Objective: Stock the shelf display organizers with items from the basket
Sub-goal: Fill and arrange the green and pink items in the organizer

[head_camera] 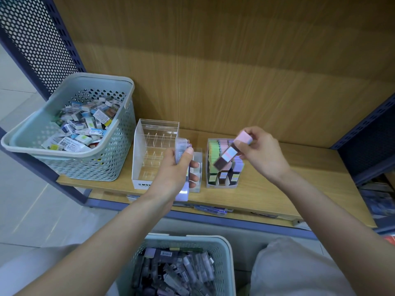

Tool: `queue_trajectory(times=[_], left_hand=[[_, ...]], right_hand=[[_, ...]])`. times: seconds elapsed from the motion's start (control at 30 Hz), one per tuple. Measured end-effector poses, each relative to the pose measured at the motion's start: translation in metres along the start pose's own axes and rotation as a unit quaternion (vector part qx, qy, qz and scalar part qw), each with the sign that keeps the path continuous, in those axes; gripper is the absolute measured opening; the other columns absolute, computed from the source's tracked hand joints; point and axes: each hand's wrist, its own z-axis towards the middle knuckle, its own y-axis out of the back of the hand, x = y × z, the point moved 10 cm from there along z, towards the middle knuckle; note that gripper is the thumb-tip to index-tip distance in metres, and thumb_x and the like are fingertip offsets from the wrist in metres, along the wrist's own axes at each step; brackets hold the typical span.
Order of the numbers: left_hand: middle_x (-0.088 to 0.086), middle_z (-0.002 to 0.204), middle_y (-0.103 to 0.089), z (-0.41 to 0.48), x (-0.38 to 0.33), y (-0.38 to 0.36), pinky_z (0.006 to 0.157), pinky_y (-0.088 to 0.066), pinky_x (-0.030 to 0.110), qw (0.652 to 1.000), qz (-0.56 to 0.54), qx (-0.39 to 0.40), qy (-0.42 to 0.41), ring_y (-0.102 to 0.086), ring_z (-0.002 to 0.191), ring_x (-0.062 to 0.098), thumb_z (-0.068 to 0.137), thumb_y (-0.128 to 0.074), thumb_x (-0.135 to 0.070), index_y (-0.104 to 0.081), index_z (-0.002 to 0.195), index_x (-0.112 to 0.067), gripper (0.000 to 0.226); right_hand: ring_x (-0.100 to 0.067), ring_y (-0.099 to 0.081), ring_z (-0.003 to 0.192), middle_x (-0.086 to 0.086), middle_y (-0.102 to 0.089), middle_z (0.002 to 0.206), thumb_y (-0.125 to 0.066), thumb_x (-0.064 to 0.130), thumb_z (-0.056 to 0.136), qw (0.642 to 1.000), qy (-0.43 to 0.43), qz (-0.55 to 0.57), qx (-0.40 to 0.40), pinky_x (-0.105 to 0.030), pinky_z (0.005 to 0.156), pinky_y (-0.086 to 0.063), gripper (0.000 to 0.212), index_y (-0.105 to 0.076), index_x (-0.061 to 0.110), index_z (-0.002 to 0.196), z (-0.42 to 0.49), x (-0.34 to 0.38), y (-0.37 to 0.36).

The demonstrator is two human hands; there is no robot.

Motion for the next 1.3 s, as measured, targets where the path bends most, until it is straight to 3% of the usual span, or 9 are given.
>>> queue_trajectory(times=[0.13,0.27,0.5,0.63,0.97,1.2,1.3], left_hand=[[0.001,0.082,-0.058,0.003,0.001,0.001,0.046,-0.045,0.02,1.0,0.004,-0.007,0.003,-0.051,0.051,0.012,0.097,-0.044,-0.034,-0.048,0.108,-0.018,0.019],[0.001,0.085,-0.055,0.005,0.003,0.001,0.046,-0.045,0.02,1.0,0.011,-0.007,0.008,-0.052,0.05,0.012,0.097,-0.045,-0.035,-0.049,0.114,-0.015,0.026],[0.002,0.085,-0.051,0.007,0.004,-0.002,0.044,-0.045,0.02,1.0,0.017,-0.002,0.011,-0.051,0.048,0.013,0.098,-0.044,-0.033,-0.05,0.106,-0.015,0.02],[0.003,0.084,-0.05,0.008,0.004,-0.001,0.044,-0.045,0.02,1.0,0.019,-0.006,0.008,-0.051,0.048,0.013,0.098,-0.044,-0.033,-0.05,0.106,-0.014,0.022],[0.003,0.086,-0.051,0.008,0.005,-0.001,0.045,-0.045,0.021,1.0,0.018,0.001,0.012,-0.05,0.049,0.013,0.098,-0.044,-0.034,-0.05,0.113,-0.013,0.027],[0.003,0.086,-0.05,0.007,0.005,-0.001,0.046,-0.045,0.022,1.0,0.013,0.003,0.01,-0.05,0.047,0.012,0.098,-0.044,-0.034,-0.051,0.109,-0.015,0.023],[0.003,0.086,-0.05,0.007,0.005,-0.001,0.046,-0.046,0.022,1.0,0.005,0.005,0.015,-0.051,0.047,0.012,0.098,-0.044,-0.033,-0.05,0.11,-0.014,0.023]], right_hand=[[-0.028,-0.062,0.082,-0.007,-0.068,0.091,-0.058,0.016,0.088,0.986,0.003,-0.165,0.027,-0.033,0.07,-0.047,0.01,-0.06,0.017,0.097,0.007,-0.036,-0.01],[-0.027,-0.062,0.085,-0.004,-0.069,0.093,-0.057,0.022,0.09,0.961,0.029,-0.263,0.081,-0.032,0.068,-0.048,0.011,-0.06,0.023,0.1,0.006,-0.051,-0.037],[-0.028,-0.058,0.077,-0.003,-0.064,0.086,-0.048,0.017,0.094,0.941,0.066,-0.313,0.109,-0.032,0.06,-0.041,0.011,-0.053,0.019,0.104,0.01,-0.049,-0.061],[-0.028,-0.059,0.086,-0.005,-0.063,0.104,-0.052,0.007,0.091,0.944,0.073,-0.307,0.099,-0.033,0.068,-0.045,0.017,-0.06,0.017,0.102,0.02,-0.045,-0.056],[-0.02,-0.056,0.081,0.002,-0.056,0.096,-0.061,0.016,0.089,0.955,0.088,-0.257,0.12,-0.032,0.072,-0.045,0.007,-0.06,0.016,0.096,0.019,-0.049,-0.063],[-0.026,-0.057,0.095,-0.003,-0.055,0.105,-0.048,0.022,0.096,0.898,0.133,-0.398,0.132,-0.035,0.073,-0.047,0.015,-0.059,0.017,0.106,0.01,-0.057,-0.07],[-0.028,-0.051,0.1,-0.008,-0.053,0.106,-0.052,0.007,0.091,0.883,0.199,-0.412,0.105,-0.035,0.082,-0.041,0.02,-0.059,0.009,0.109,0.006,-0.047,-0.076]])
